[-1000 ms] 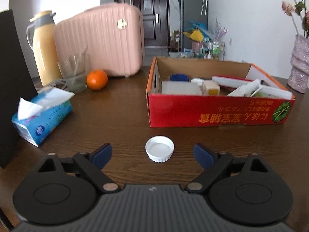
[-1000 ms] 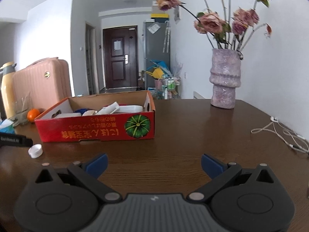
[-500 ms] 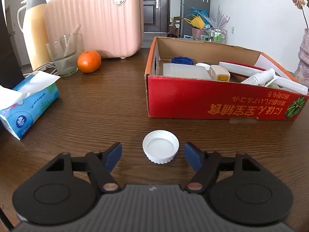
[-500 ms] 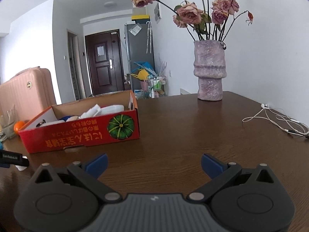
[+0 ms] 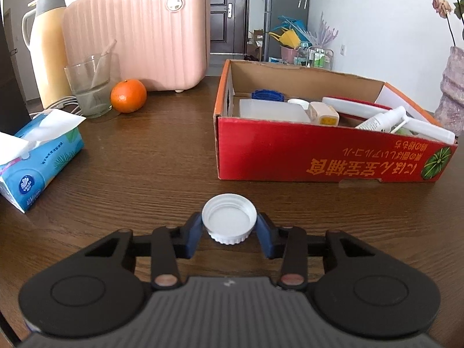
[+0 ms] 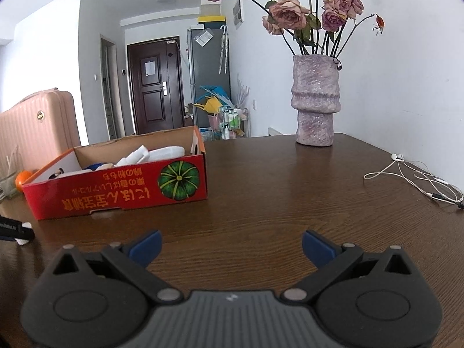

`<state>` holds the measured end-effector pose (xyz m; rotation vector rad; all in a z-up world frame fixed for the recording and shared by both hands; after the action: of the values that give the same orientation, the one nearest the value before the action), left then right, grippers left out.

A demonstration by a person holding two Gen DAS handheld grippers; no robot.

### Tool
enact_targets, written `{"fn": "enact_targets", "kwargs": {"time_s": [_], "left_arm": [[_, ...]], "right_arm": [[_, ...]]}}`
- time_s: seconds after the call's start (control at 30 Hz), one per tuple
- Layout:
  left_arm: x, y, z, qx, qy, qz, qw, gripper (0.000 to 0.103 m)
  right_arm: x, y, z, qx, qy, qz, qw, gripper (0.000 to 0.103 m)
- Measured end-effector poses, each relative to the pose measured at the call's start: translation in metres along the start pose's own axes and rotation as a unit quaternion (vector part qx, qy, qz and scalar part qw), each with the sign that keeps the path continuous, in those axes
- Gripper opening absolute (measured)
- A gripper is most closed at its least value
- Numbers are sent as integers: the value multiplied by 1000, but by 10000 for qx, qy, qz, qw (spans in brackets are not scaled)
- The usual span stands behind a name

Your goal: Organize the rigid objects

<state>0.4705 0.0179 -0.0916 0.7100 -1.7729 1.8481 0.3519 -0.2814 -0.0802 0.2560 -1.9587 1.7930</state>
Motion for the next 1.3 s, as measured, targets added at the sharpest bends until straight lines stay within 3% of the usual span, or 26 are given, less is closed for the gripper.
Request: {"fn": "enact_targets", "kwargs": {"time_s": [0.53, 0.9, 1.3], "left_arm": [[42, 0, -5, 109, -56, 687, 9976, 42], [66, 19, 13, 8, 65, 790, 9969, 42], [68, 25, 15, -55, 111, 745, 9971, 42]], "right_arm": [[-5, 2, 0, 15, 27, -39, 10000, 103], [-2, 2, -1, 44, 109, 34, 9999, 103], [0, 2, -1, 32, 123, 42, 9999, 103]]}}
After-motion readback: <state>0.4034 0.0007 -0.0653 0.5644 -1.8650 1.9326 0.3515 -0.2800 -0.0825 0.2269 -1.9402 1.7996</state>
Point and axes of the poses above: each gripper's, at about its wrist camera, not at the fingertips, and x roughly against the way its jaws point, z to its right, y to its underside, the point moved 1 cm from there along -x, roughly the way its jaws point, and after that the axes turned 1 degree about x, right-handed, at the moved point
